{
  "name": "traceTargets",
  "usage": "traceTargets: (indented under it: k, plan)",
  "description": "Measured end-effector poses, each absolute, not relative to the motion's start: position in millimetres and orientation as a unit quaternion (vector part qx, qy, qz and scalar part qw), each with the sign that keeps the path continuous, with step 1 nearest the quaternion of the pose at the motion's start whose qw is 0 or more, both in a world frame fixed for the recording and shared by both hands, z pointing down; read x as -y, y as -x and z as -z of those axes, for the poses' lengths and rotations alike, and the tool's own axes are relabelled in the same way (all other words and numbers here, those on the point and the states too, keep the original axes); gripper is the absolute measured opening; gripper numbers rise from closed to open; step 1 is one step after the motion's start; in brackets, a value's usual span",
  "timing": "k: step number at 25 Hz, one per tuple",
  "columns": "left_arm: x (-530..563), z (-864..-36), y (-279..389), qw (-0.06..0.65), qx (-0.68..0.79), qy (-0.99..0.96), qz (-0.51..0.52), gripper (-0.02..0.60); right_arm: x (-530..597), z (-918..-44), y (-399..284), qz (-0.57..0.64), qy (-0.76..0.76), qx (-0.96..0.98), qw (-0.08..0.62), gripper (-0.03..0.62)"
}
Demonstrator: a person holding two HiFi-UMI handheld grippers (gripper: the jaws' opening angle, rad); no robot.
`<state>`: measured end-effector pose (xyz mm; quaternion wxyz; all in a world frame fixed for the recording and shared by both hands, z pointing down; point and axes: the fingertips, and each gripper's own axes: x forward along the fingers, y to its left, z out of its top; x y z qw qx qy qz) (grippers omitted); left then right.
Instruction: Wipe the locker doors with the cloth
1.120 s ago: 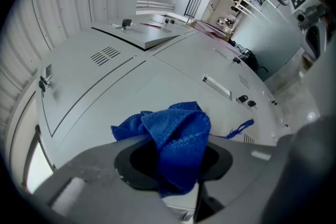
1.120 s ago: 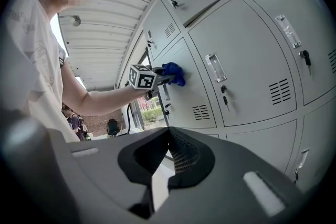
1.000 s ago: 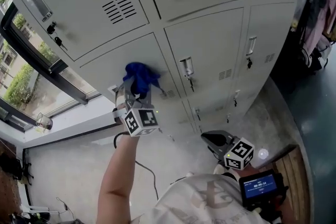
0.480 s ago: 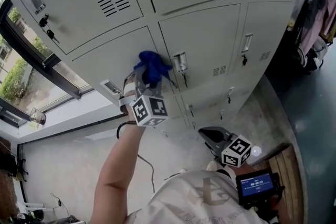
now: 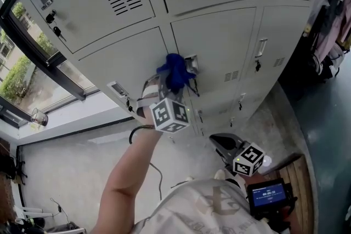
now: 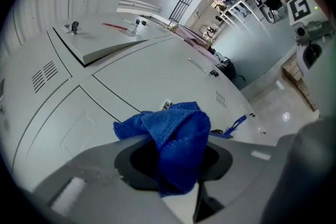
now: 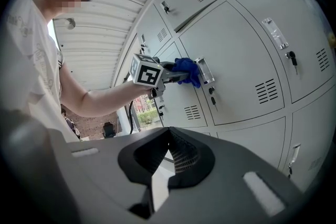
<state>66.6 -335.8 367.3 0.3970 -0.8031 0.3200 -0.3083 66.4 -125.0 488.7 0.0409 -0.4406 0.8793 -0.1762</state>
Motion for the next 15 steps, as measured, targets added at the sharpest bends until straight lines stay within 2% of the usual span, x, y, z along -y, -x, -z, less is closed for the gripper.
traceTargets:
  k: [15]
  plan:
    - [353.1, -386.8, -30.5, 0.383, -0.347, 0.790, 0.329, 0.152, 128.7, -488.1, -66.1, 0.175, 0.447, -0.876, 0.037, 0.003]
